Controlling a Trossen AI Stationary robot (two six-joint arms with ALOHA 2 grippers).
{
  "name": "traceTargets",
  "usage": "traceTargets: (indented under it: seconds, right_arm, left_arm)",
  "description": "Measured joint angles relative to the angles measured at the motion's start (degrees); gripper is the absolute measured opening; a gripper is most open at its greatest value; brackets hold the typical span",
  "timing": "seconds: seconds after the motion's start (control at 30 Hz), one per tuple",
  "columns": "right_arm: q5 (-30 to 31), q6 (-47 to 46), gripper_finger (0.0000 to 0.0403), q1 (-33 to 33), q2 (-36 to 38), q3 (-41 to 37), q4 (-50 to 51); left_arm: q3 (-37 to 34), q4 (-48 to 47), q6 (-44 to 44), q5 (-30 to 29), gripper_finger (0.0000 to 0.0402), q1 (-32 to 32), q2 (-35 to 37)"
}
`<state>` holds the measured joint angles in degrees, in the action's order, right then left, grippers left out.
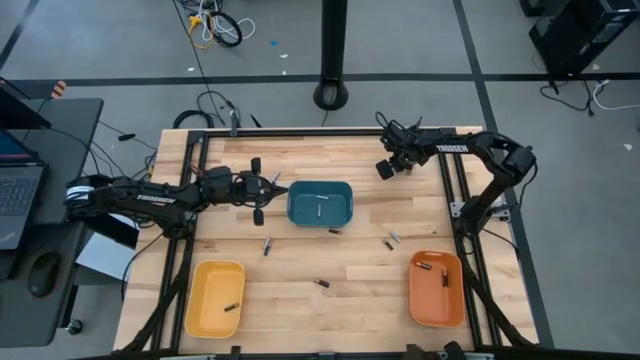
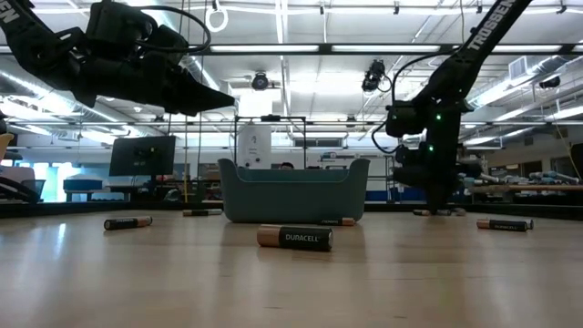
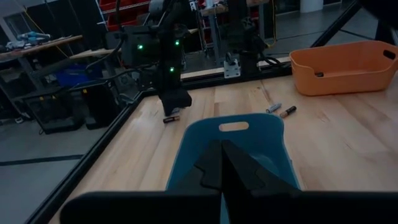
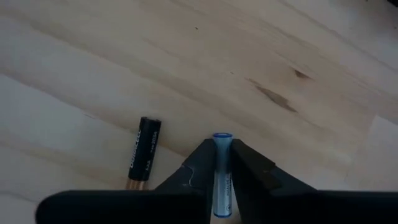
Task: Sort batteries
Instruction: Put the silver battery into the blue bin
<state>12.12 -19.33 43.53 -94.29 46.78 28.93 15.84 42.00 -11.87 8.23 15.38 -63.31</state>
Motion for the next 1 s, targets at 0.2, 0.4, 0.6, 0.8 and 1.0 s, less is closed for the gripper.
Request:
traceTargets:
  seconds: [0.2,0.4,0.6,0.8,1.0]
  right_arm:
    - [-0.82,0.02,0.0035,-1.94,2.68,-0.14,1.42]
    - [-0.65,-0.23,0.0039,-5.04,6.51,-0.08,2.09]
    - [-0.50,-1.99,0.0039,-11.15,12.41,0.64,2.14]
    - [-0.86,-1.95,0.0040,-21.90,15.09,5.56,-2.98]
    - [-0.87,1.11,0.0040,-31.71,9.62,14.03,-7.77]
  left_arm:
    - [0.00,-0.03,-0.18,0.00,0.0006,0.00,0.00]
    - [0.00,-0.17,-1.36,0.00,0.0006,0.00,0.00]
    - [0.00,-0.16,-1.38,0.00,0.0006,0.00,0.00]
    - [0.00,0.12,-1.38,0.00,0.0006,0.00,0.00]
    - [0.00,0.52,-1.38,0.00,0.0006,0.00,0.00]
